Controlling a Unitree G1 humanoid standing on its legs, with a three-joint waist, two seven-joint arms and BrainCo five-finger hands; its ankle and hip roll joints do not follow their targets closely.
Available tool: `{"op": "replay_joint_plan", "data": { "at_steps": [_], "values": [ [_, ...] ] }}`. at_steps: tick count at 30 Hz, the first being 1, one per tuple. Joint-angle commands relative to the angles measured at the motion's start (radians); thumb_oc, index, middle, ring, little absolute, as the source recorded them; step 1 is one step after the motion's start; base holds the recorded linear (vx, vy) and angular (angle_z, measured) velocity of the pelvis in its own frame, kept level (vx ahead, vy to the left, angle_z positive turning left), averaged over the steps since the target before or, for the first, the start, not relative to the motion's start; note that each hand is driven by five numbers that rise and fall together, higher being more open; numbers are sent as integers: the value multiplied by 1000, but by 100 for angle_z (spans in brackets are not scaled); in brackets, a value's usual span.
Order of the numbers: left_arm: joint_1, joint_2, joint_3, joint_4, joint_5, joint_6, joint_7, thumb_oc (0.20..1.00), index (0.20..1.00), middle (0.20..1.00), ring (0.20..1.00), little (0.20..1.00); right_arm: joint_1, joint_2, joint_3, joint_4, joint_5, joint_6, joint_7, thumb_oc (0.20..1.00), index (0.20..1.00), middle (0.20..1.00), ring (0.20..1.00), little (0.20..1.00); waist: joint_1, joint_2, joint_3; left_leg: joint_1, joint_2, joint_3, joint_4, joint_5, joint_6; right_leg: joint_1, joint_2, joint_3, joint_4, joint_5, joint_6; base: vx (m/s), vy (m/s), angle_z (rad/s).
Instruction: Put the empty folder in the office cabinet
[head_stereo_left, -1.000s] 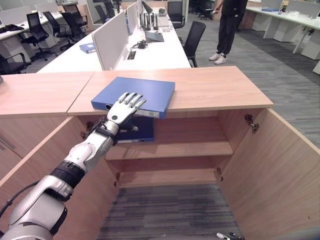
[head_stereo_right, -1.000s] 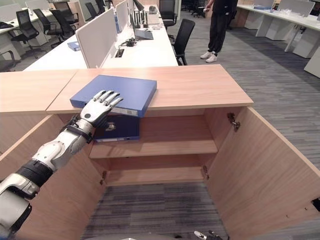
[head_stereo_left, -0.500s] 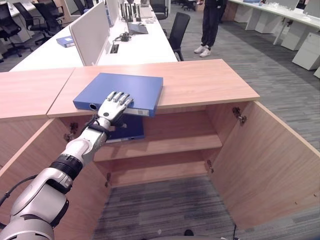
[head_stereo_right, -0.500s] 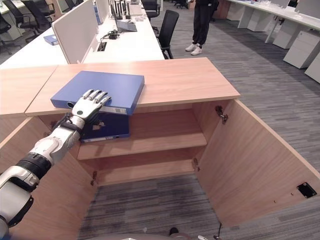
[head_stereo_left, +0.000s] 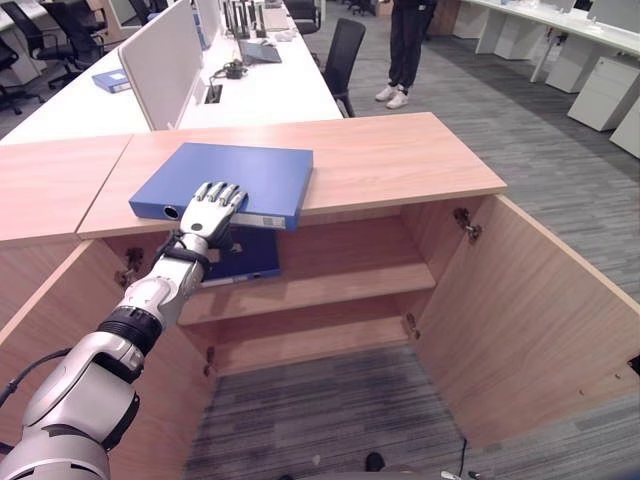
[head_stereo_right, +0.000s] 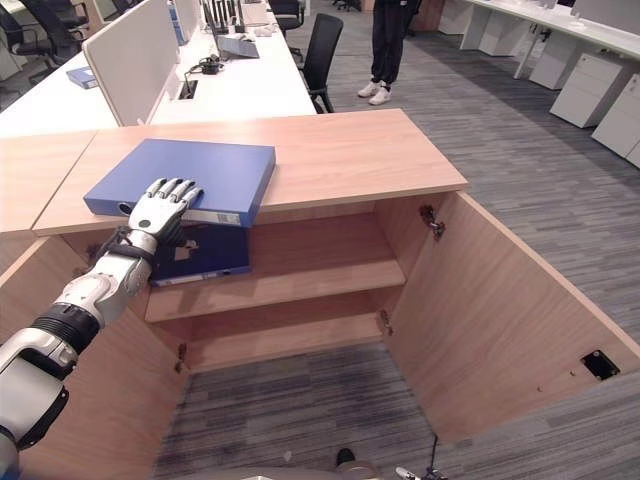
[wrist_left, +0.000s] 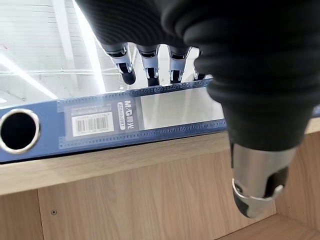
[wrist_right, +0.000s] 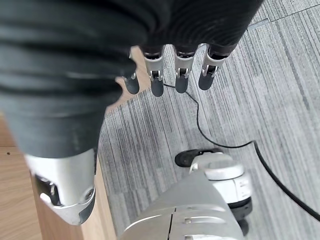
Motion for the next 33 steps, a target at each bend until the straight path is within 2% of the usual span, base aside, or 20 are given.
{"op": "replay_joint_plan", "data": {
  "at_steps": [1, 18, 28, 33],
  "values": [
    [-227, -11, 28, 101, -30, 20, 39, 1000, 1000, 1000, 1000, 1000, -52, -22, 35, 47, -48, -16, -7, 1000, 1000, 1000, 1000, 1000, 3, 1, 18, 68, 37, -13, 13, -119, -57, 37, -37, -1, 43, -104, 101, 0, 0, 0],
    [-238, -25, 68, 14, -65, 18, 51, 1000, 1000, 1000, 1000, 1000, -64, -21, 38, 55, -69, -4, -7, 1000, 1000, 1000, 1000, 1000, 9, 1, 18, 73, 34, -15, 13, -122, -53, 39, -37, -3, 49, -106, 98, 0, 0, 0],
    [-260, -32, 48, 24, -66, 13, 45, 1000, 1000, 1000, 1000, 1000, -74, -23, 41, 55, -67, 0, -5, 1000, 1000, 1000, 1000, 1000, 6, 6, 17, 74, 31, -15, 13, -122, -50, 38, -40, -5, 56, -108, 99, 0, 0, 0],
    [-295, -37, 14, 87, -74, 16, 42, 1000, 1000, 1000, 1000, 1000, -75, -35, 38, 53, -68, -2, -8, 1000, 1000, 1000, 1000, 1000, -8, 7, 20, 69, 31, -5, 13, -122, -49, 20, -40, 3, 65, -105, 101, 0, 0, 0]
  ]
}}
